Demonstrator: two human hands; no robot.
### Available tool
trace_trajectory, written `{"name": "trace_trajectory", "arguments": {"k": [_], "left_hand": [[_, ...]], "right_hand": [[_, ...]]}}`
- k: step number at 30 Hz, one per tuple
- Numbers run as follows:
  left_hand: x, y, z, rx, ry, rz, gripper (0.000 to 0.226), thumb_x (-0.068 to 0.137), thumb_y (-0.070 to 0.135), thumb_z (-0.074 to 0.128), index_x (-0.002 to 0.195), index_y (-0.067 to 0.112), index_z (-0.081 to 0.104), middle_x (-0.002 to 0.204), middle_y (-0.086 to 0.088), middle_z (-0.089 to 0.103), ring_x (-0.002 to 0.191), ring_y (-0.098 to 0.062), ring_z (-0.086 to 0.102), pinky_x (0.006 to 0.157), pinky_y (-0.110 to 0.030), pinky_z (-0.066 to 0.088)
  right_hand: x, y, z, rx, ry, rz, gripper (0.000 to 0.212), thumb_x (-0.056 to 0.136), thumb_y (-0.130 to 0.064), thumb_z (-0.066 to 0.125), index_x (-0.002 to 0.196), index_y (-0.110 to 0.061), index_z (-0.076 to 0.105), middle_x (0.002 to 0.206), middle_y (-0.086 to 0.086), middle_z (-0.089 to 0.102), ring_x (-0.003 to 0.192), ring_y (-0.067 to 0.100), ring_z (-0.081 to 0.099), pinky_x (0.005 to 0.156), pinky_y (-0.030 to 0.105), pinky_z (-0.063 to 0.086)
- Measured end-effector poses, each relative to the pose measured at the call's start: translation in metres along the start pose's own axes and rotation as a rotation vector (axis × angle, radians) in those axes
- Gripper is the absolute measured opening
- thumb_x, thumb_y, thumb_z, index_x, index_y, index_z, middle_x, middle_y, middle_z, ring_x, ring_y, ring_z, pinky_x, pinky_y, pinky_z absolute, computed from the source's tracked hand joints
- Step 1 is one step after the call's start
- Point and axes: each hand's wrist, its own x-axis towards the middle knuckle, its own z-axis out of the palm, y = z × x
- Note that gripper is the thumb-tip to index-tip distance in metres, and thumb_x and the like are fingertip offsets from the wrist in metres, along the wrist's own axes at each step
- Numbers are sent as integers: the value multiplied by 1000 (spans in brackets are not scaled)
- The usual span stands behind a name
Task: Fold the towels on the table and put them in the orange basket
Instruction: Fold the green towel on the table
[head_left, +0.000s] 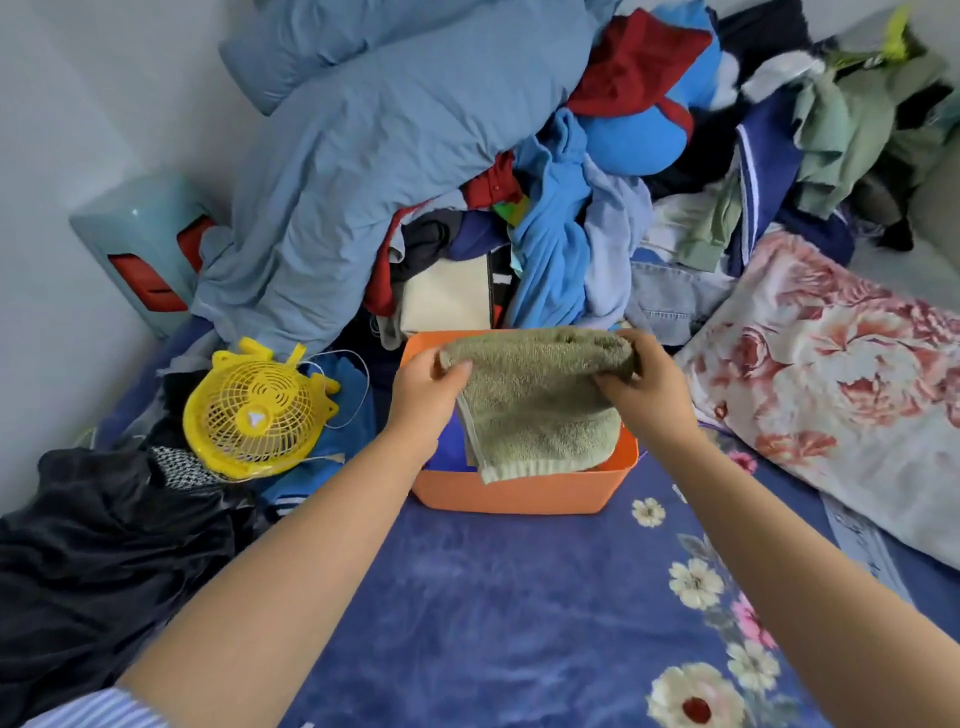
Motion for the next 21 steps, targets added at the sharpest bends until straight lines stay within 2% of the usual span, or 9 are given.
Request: {"name": "trace_trajectory", "arguments": {"k": [2, 5, 8, 11, 13, 15, 17, 19, 21], "left_hand": [[29, -3, 16, -288, 3, -165, 22, 91, 4, 52, 78, 19, 61, 81, 2, 61, 89, -21, 57, 94, -41, 44], [70, -21, 38, -345, 12, -247, 19, 93, 6, 49, 79, 16, 58, 91, -9, 59, 96, -23, 52, 96, -46, 42], [109, -57, 61, -219, 22, -252, 18, 95, 15, 47, 77, 17, 48, 83, -3, 49, 83, -15, 45, 76, -30, 40], [131, -95, 80, 47, -8, -265, 17, 96, 24, 42, 84, 13, 47, 75, 1, 45, 76, -18, 43, 57, -24, 27], [146, -125, 96, 237, -60, -290, 21, 98, 25, 39, 88, 9, 49, 81, -9, 50, 82, -27, 49, 57, -26, 23], [155, -151, 109, 374, -139, -366, 29, 99, 27, 36, 107, 3, 50, 109, -21, 56, 104, -34, 54, 68, -29, 32], [166, -178, 122, 485, -205, -460, 43, 100, 28, 33, 133, 0, 38, 134, -19, 47, 118, -32, 49, 80, -35, 39], [177, -207, 138, 561, -255, -521, 46, 100, 28, 33, 137, 1, 35, 137, -17, 45, 121, -31, 48, 87, -35, 41], [186, -231, 150, 607, -288, -542, 43, 100, 28, 34, 132, 1, 41, 133, -16, 50, 117, -31, 51, 85, -34, 42]], "right_hand": [[25, 7, 12, 39, 57, 43, 37, 83, -2, 58, 119, -13, 51, 98, 0, 54, 91, 14, 49, 74, 27, 39], [57, 26, 33, 125, 83, 111, 36, 86, -1, 52, 120, -15, 51, 97, 0, 56, 93, 17, 51, 78, 31, 43], [89, 60, 60, 143, 86, 185, 38, 88, -1, 49, 124, -14, 48, 100, 0, 52, 96, 17, 49, 85, 32, 41], [108, 98, 83, 26, 73, 241, 36, 89, 0, 46, 124, -10, 46, 99, 0, 50, 92, 15, 46, 68, 18, 32], [120, 130, 98, -130, 21, 330, 34, 89, -1, 42, 123, -6, 42, 95, 3, 48, 85, 17, 45, 55, 26, 26], [128, 153, 109, -282, -111, 435, 25, 89, -1, 40, 114, -4, 39, 91, 11, 47, 78, 24, 45, 52, 29, 26], [140, 173, 123, -421, -239, 536, 19, 90, -1, 39, 107, -4, 35, 101, 23, 51, 85, 32, 50, 61, 31, 33], [151, 197, 140, -537, -323, 609, 31, 90, -2, 39, 120, 0, 33, 121, 27, 50, 107, 38, 53, 74, 36, 39], [160, 219, 156, -629, -387, 662, 45, 90, -4, 40, 133, 2, 27, 132, 26, 45, 118, 38, 47, 88, 37, 41]]}}
